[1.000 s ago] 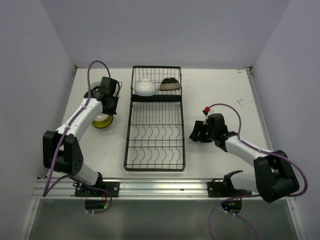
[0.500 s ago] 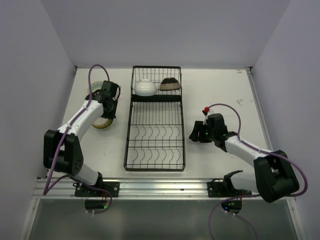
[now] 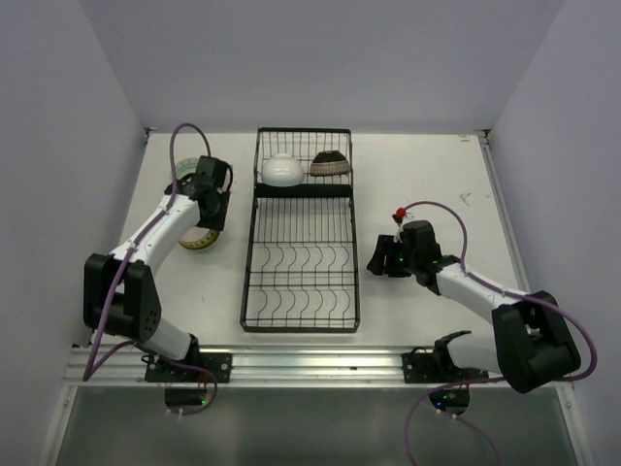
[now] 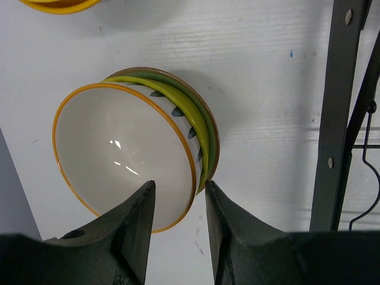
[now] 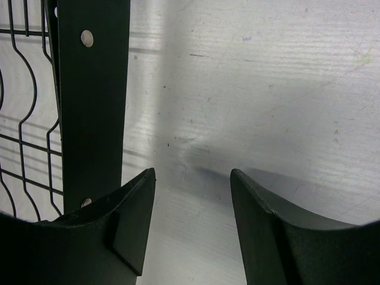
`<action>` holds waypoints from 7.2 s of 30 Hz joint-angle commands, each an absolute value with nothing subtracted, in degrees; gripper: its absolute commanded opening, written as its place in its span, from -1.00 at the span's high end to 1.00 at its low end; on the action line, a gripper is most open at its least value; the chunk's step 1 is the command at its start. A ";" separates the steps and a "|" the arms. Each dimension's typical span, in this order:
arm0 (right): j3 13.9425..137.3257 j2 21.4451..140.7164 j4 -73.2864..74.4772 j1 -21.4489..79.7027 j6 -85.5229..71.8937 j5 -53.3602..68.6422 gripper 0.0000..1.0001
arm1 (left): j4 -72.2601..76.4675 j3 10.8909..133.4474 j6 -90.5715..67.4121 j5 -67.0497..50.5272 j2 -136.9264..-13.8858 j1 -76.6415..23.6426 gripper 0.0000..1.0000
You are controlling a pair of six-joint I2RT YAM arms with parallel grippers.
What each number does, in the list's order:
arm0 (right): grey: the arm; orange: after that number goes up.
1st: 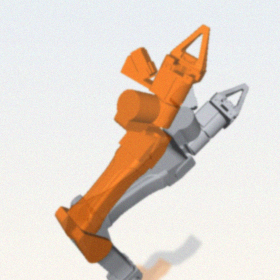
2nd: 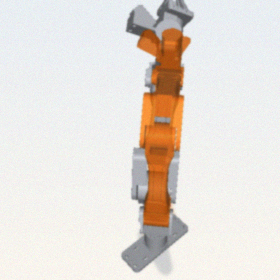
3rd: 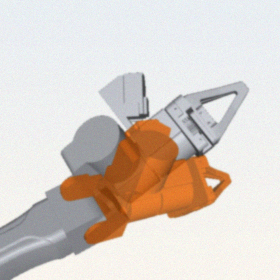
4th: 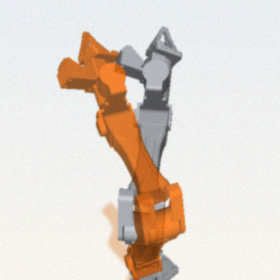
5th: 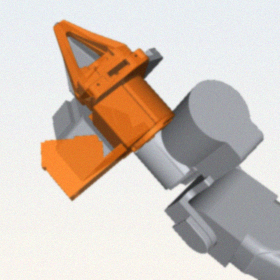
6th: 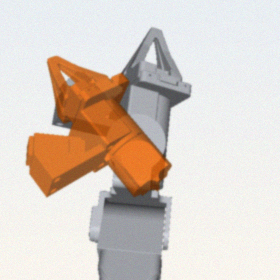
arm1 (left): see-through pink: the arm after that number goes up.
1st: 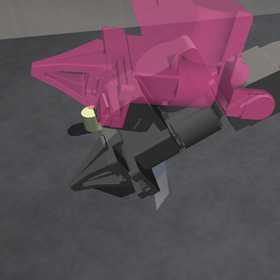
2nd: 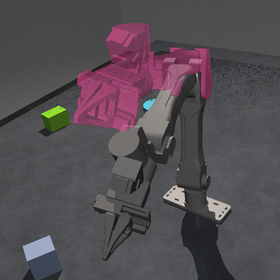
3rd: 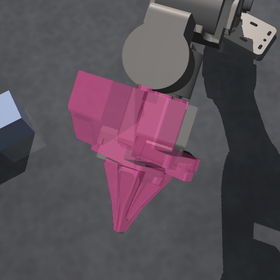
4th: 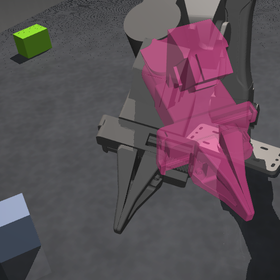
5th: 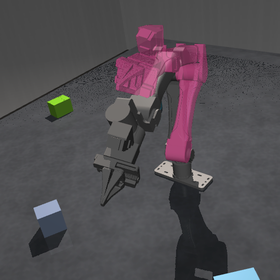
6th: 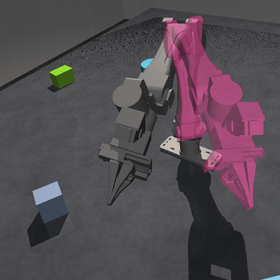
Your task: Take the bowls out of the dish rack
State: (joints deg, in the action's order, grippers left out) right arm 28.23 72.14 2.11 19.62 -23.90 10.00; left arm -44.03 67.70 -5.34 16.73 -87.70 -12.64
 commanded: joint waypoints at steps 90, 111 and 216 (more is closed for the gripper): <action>39.20 65.48 8.43 23.55 -28.65 7.21 -0.04 | -3.87 46.14 -17.58 -19.42 -67.69 -12.48 -0.11; 39.99 72.68 13.79 34.10 -27.77 -4.03 -0.01 | -4.66 45.26 -15.73 -12.83 -58.89 -12.57 -0.40; 61.44 106.78 -42.71 21.18 -73.38 4.83 -0.27 | -8.09 45.70 -13.97 -0.70 -51.15 -18.02 -1.00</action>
